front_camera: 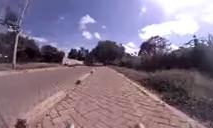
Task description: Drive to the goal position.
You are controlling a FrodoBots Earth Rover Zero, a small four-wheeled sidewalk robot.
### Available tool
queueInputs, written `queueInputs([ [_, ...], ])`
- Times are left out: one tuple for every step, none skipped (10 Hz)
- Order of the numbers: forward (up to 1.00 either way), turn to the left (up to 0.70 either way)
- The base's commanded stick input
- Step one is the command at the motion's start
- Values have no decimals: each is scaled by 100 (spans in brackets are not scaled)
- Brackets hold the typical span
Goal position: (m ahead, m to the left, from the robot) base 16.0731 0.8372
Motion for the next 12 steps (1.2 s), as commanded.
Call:
queueInputs([
  [100, 0],
  [100, 0],
  [100, 0],
  [100, 0],
  [100, 0],
  [100, 0],
  [100, 0],
  [100, 0],
  [100, 0],
  [100, 0],
  [100, 0],
  [100, 0],
])
